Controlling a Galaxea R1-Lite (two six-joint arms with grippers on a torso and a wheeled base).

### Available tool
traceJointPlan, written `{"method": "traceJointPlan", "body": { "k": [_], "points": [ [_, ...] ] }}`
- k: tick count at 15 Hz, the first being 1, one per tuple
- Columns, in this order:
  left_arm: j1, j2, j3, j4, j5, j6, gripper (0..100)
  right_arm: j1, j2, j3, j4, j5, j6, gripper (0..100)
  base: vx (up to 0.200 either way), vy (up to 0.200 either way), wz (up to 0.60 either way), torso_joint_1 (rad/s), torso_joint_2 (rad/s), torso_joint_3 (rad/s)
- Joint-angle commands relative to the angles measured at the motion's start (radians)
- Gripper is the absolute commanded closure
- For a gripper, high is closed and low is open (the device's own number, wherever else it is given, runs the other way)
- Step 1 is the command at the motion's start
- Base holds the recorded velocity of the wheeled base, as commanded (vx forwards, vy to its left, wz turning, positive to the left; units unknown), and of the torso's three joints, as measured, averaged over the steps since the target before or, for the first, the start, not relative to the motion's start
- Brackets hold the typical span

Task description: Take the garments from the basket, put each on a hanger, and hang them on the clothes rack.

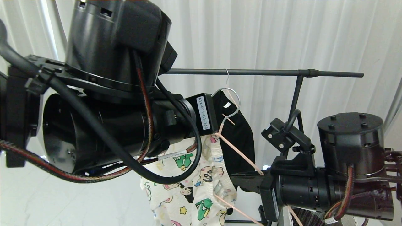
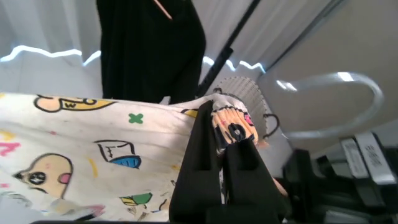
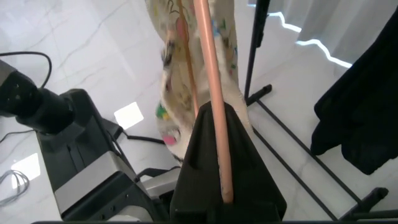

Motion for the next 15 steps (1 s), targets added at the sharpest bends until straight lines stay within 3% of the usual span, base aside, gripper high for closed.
{"method": "traceJointPlan", "body": {
  "k": [1, 7, 8, 12, 15],
  "points": [
    [-0.022, 0.000, -0.006, 0.000, -0.001, 0.001, 100, 0.005, 0.023, -0.026, -0.002, 0.000, -0.001, 100, 0.000, 0.000, 0.00, 0.000, 0.00, 0.000],
    [-0.029, -0.006, 0.008, 0.003, 0.002, 0.070, 100, 0.006, 0.017, -0.018, 0.000, -0.055, 0.009, 100, 0.000, 0.000, 0.00, 0.000, 0.00, 0.000],
    [-0.026, -0.007, 0.010, 0.003, 0.002, 0.085, 0, 0.005, 0.011, -0.018, -0.002, -0.060, 0.013, 100, 0.000, 0.000, 0.00, 0.000, 0.00, 0.000],
    [0.014, -0.007, 0.013, 0.002, 0.039, 0.163, 0, 0.002, -0.008, -0.001, -0.042, -0.121, 0.018, 100, 0.000, 0.000, 0.00, 0.000, 0.00, 0.000],
    [0.035, -0.012, 0.008, 0.002, 0.047, 0.166, 0, 0.002, -0.011, 0.037, -0.123, -0.161, 0.018, 100, 0.000, 0.000, 0.00, 0.000, 0.00, 0.000]
  ]
}}
